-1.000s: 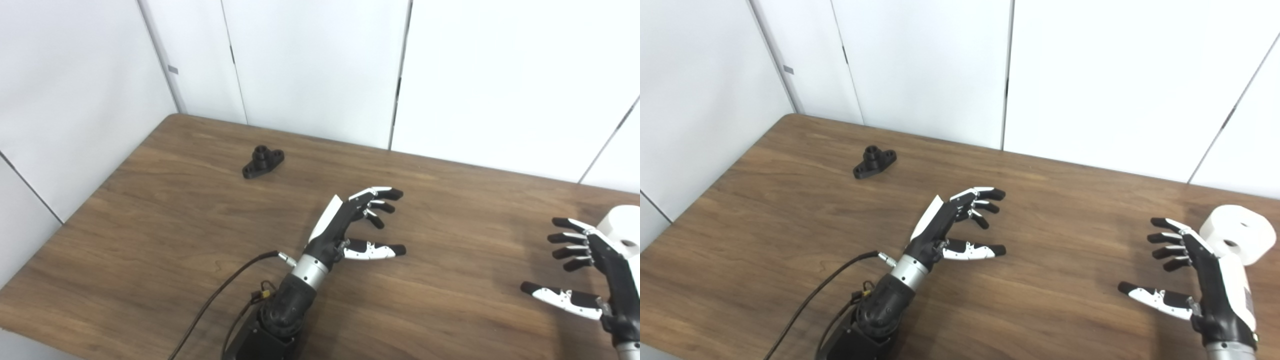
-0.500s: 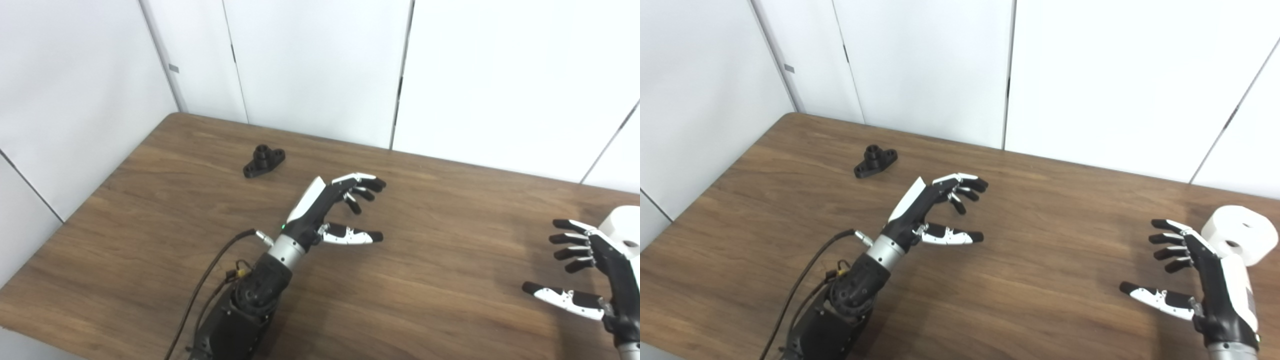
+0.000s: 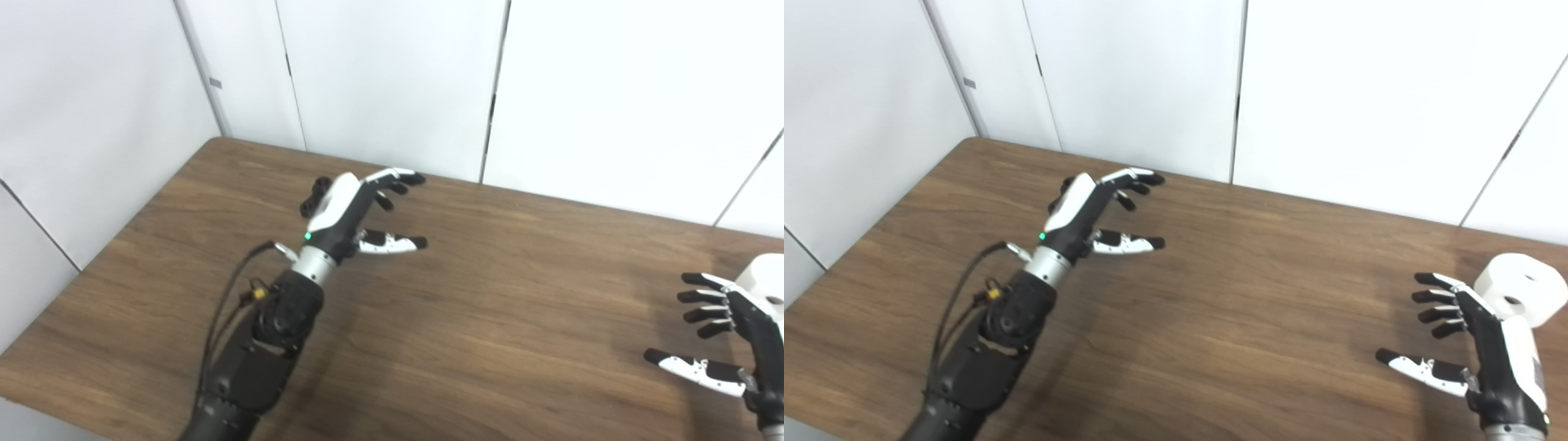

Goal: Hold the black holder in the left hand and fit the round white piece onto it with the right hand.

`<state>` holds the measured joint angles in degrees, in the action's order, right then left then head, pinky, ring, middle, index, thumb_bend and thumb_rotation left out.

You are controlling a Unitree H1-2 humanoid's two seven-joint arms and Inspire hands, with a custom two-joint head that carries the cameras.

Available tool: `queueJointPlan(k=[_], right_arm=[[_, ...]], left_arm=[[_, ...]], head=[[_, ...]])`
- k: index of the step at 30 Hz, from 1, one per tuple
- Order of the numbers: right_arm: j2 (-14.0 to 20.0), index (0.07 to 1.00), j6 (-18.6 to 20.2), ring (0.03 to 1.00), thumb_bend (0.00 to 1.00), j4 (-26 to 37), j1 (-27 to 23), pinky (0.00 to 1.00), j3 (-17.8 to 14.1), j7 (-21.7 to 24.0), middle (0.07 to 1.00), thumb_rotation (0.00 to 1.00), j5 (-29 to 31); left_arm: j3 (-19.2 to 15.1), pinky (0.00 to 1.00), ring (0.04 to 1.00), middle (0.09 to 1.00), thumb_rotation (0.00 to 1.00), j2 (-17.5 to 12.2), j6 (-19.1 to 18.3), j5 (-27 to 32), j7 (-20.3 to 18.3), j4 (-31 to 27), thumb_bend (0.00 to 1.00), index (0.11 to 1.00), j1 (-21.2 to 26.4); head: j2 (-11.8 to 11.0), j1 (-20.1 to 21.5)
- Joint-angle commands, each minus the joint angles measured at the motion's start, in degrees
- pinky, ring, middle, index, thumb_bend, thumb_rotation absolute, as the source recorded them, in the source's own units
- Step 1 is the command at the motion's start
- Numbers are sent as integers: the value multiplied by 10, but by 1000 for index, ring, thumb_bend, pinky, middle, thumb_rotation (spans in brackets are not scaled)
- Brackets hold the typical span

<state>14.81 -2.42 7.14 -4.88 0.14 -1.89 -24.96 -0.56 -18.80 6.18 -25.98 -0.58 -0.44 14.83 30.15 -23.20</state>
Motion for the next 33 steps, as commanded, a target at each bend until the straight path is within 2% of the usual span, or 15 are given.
queueJointPlan(k=[1,5,9,16,20,26,29,33], right_arm=[[10,731,-16,561,714,14,-11,446,-6,-3,655,0,8],[10,726,-19,553,718,12,-11,440,-7,-4,653,0,13],[11,726,-26,549,716,7,-13,437,-6,-7,653,0,12],[11,727,-20,549,718,13,-13,438,-6,-5,656,0,10],[12,729,-21,545,712,12,-13,428,-7,-4,654,0,12],[13,730,-21,539,704,13,-13,415,-7,-3,649,0,14],[12,731,-23,539,705,13,-13,419,-7,-3,649,0,15],[12,732,-15,539,684,18,-12,414,-8,-1,651,0,15]], left_arm=[[-11,628,741,769,57,-23,-12,-20,12,-15,796,727,23],[-25,640,751,788,41,-43,-37,-66,31,-22,821,708,30],[-42,675,823,842,85,-53,-65,-80,43,-16,843,724,41],[-63,678,850,862,109,-76,-80,-82,63,9,868,723,58],[-62,664,863,878,145,-88,-85,-96,76,24,881,723,63],[-59,737,976,995,240,-97,-122,-123,84,39,925,750,72],[-53,741,994,1000,259,-100,-142,-136,85,51,958,757,76],[-50,720,972,982,246,-102,-128,-134,106,71,973,734,77]], head=[[1,-1],[0,-3],[1,-5],[1,-5],[1,-5],[1,-4],[2,-3],[4,-2]])
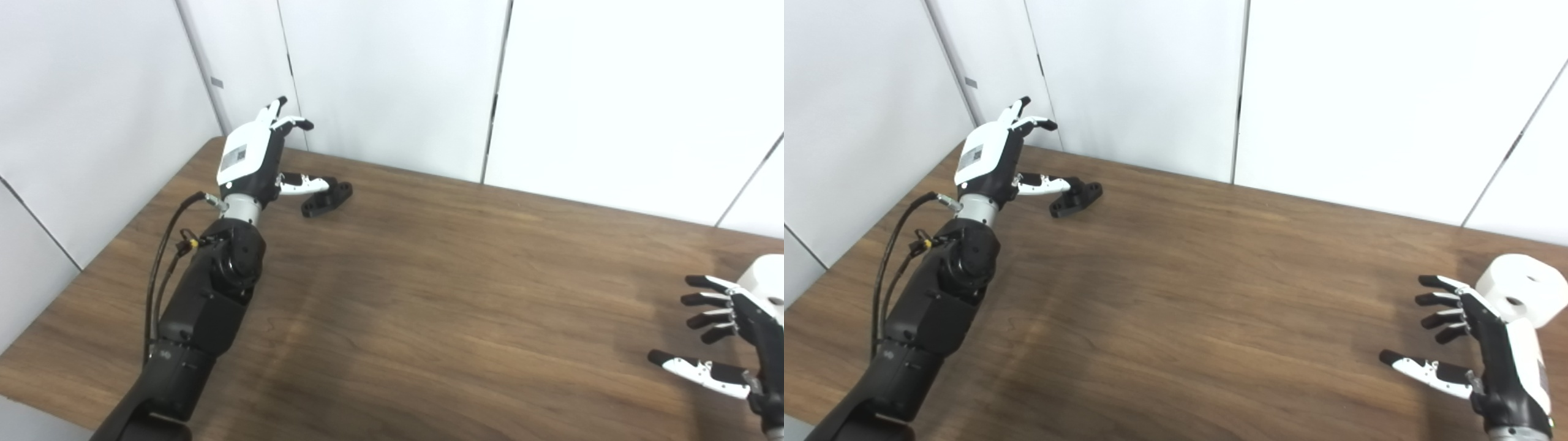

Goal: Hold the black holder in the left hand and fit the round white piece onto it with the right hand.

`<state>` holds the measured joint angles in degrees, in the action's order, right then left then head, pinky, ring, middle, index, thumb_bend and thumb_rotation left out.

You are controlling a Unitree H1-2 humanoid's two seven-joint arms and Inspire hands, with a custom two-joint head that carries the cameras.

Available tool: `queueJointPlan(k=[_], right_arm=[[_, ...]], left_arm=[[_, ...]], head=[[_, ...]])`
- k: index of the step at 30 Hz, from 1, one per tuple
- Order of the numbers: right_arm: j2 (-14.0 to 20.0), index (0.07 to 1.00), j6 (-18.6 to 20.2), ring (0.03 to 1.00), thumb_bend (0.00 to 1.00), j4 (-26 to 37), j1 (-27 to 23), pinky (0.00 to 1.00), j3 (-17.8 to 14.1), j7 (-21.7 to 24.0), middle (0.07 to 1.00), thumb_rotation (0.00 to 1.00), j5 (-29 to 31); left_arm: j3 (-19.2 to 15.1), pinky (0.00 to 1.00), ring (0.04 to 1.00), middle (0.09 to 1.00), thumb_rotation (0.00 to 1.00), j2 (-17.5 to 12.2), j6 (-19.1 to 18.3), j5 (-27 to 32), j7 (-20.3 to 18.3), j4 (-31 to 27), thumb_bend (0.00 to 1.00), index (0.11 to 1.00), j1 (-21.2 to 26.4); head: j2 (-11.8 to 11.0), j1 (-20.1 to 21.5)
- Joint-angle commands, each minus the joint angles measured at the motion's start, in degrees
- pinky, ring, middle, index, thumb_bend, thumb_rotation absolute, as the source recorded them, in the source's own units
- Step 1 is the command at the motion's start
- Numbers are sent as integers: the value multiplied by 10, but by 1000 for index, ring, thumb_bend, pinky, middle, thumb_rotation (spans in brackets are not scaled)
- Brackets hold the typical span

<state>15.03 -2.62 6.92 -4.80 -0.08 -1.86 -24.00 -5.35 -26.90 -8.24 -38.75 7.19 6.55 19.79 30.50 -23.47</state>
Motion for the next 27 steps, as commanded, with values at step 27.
queueJointPlan(k=[27], right_arm=[[20,736,-6,543,599,31,-10,396,-13,7,667,84,16]], left_arm=[[61,841,999,962,340,-30,-38,-18,48,109,1000,689,50]], head=[[9,3]])
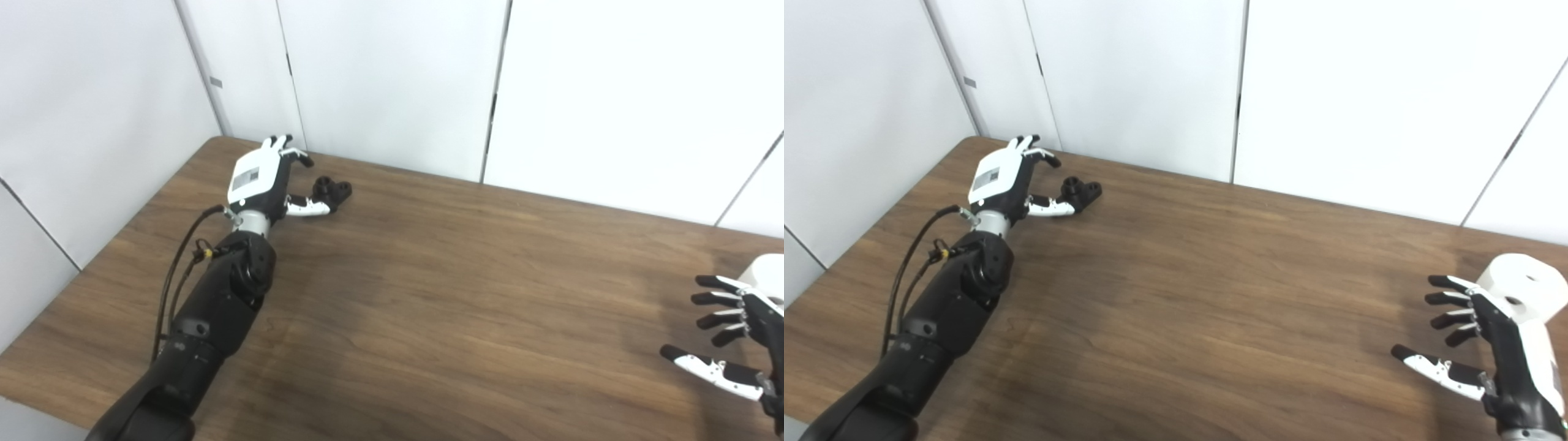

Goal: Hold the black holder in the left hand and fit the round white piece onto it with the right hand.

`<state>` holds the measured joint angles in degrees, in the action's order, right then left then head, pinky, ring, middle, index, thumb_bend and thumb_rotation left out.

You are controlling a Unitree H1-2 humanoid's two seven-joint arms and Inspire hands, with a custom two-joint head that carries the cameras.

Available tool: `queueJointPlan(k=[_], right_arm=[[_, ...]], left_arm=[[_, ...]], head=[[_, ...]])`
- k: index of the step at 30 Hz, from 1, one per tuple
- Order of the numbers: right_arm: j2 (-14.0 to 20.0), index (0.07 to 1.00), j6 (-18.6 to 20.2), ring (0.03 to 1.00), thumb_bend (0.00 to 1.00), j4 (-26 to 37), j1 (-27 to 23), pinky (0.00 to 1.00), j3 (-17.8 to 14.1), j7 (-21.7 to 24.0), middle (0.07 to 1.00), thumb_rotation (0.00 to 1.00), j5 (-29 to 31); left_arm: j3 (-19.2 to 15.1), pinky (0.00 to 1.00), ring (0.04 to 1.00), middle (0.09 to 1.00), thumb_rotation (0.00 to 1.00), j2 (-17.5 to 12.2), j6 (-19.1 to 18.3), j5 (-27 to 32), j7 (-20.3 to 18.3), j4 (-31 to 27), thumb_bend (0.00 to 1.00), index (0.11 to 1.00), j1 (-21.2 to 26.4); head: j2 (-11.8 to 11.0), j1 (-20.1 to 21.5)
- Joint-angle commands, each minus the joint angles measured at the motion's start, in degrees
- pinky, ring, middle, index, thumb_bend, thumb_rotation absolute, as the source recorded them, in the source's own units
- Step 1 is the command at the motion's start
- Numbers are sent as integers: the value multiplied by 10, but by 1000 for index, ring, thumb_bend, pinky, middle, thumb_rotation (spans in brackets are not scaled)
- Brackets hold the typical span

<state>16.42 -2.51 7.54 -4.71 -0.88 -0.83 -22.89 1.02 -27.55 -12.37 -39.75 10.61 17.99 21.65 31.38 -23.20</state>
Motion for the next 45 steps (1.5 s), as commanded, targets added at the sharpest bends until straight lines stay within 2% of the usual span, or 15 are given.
queueJointPlan(k=[1,6,11,21,24,33,41,45], right_arm=[[5,736,-6,544,596,26,-11,397,-6,-2,669,83,5],[4,735,-7,541,579,26,-9,399,-7,-2,668,139,8],[4,737,0,546,567,33,-5,411,-7,1,669,152,6],[4,736,-3,556,569,36,4,420,-9,0,672,99,6],[4,737,-4,558,572,37,6,421,-10,0,674,88,7],[2,732,-2,545,573,44,13,407,-9,-2,666,92,0],[1,732,-2,547,567,47,18,410,-11,-2,665,116,2],[2,733,-2,543,563,49,20,404,-12,-1,663,144,1]], left_arm=[[-1,832,997,960,340,-23,2,-6,14,-3,1000,686,32],[1,867,1000,963,335,-25,1,1,13,7,1000,692,31],[5,857,1000,966,378,-27,-5,-2,18,18,1000,691,31],[15,770,978,956,396,-32,-13,-10,24,33,1000,695,32],[19,773,982,957,390,-32,-17,-8,21,39,991,699,36],[23,837,988,947,352,-20,7,15,39,95,1000,687,60],[42,767,966,933,344,-24,12,15,40,123,976,677,79],[46,778,967,932,332,-26,13,21,33,125,988,682,82]], head=[[0,0],[1,1],[2,1],[4,2],[7,4],[9,7],[11,11],[12,10]])
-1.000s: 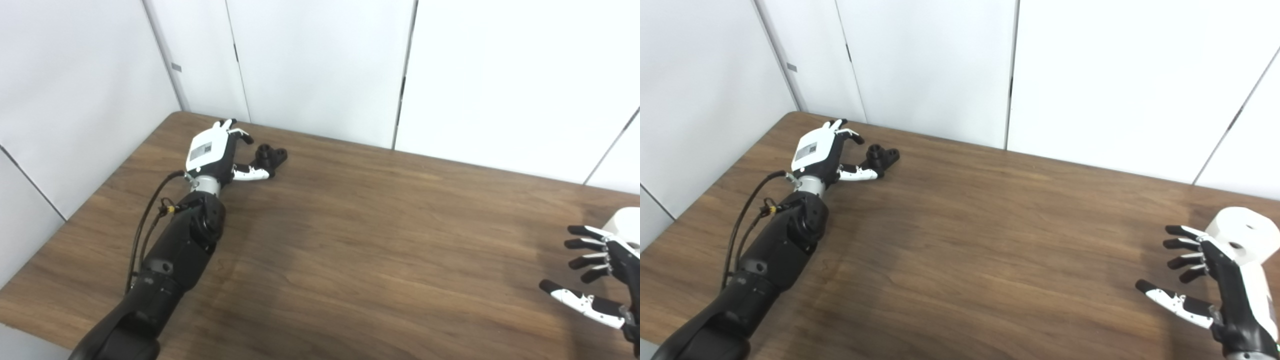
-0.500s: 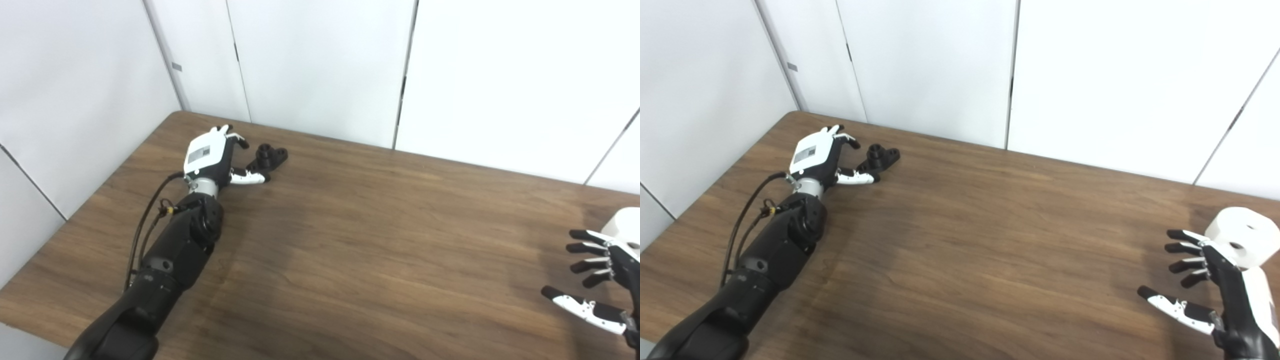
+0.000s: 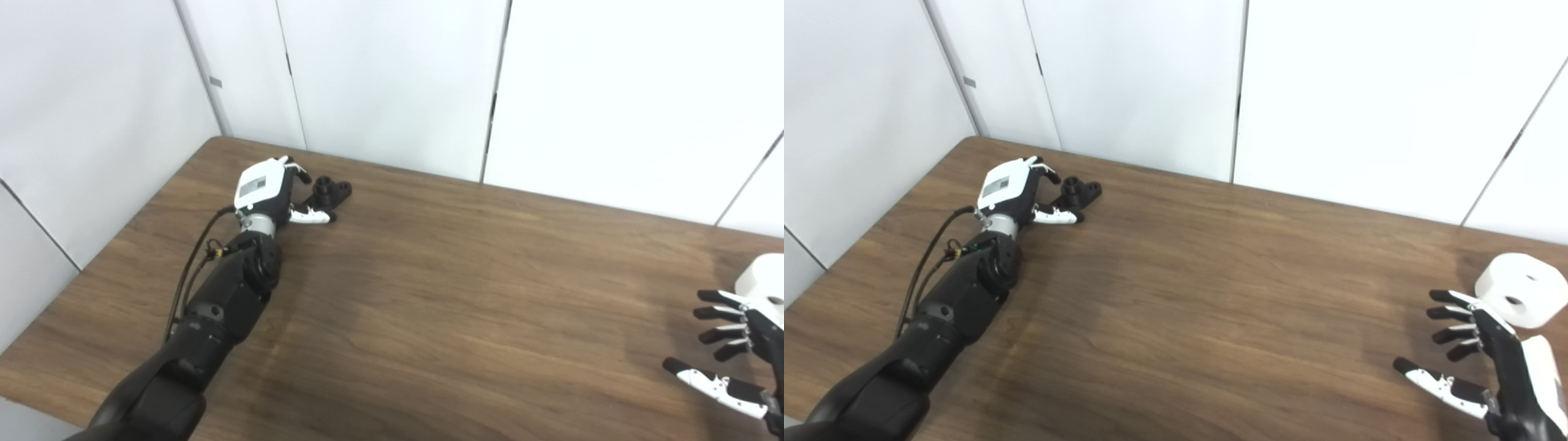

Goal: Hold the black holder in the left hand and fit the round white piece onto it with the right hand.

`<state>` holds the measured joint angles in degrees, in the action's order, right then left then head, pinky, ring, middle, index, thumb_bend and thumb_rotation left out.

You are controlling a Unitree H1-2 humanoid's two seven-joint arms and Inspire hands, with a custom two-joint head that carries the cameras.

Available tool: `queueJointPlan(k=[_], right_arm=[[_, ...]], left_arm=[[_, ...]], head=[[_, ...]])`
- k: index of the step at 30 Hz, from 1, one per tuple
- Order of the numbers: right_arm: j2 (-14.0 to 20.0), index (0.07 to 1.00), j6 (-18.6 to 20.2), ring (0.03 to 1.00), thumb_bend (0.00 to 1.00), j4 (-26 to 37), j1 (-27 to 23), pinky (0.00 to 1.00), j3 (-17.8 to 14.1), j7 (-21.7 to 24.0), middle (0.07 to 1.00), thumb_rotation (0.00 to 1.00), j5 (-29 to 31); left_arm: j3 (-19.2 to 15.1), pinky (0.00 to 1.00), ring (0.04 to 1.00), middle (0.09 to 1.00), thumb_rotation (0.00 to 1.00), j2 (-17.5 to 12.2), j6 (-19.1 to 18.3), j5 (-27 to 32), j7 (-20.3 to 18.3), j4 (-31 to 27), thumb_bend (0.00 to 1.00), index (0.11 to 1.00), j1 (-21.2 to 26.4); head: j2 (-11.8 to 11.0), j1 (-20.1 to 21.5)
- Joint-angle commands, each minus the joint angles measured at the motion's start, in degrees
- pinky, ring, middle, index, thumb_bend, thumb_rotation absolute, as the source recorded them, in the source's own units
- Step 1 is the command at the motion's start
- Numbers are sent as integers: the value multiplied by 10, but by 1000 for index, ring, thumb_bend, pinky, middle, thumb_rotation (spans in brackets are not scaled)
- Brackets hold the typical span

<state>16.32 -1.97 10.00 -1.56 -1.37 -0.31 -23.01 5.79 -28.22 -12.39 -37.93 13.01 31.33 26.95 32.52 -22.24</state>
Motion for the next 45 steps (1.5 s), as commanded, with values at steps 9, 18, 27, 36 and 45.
queueJointPlan(k=[9,18,27,36,45], right_arm=[[1,731,-8,543,567,26,-11,406,-6,-8,666,97,0],[5,736,10,553,552,41,-7,419,-9,0,673,151,4],[10,734,19,545,551,48,-6,410,-15,6,671,135,13],[10,735,14,549,543,42,-8,417,-14,5,672,106,14],[2,741,22,551,531,48,-10,422,-10,4,681,83,11]], left_arm=[[10,814,981,938,315,-26,17,18,-10,-3,968,695,38],[13,834,971,914,327,-20,20,26,-11,16,932,650,39],[21,847,884,770,329,-19,41,33,-3,48,855,457,35],[25,871,833,737,238,-19,42,45,-16,23,871,369,24],[35,799,862,803,66,-25,86,60,-52,-41,527,477,-7]], head=[[3,3],[7,5],[11,4],[13,2],[16,17]])
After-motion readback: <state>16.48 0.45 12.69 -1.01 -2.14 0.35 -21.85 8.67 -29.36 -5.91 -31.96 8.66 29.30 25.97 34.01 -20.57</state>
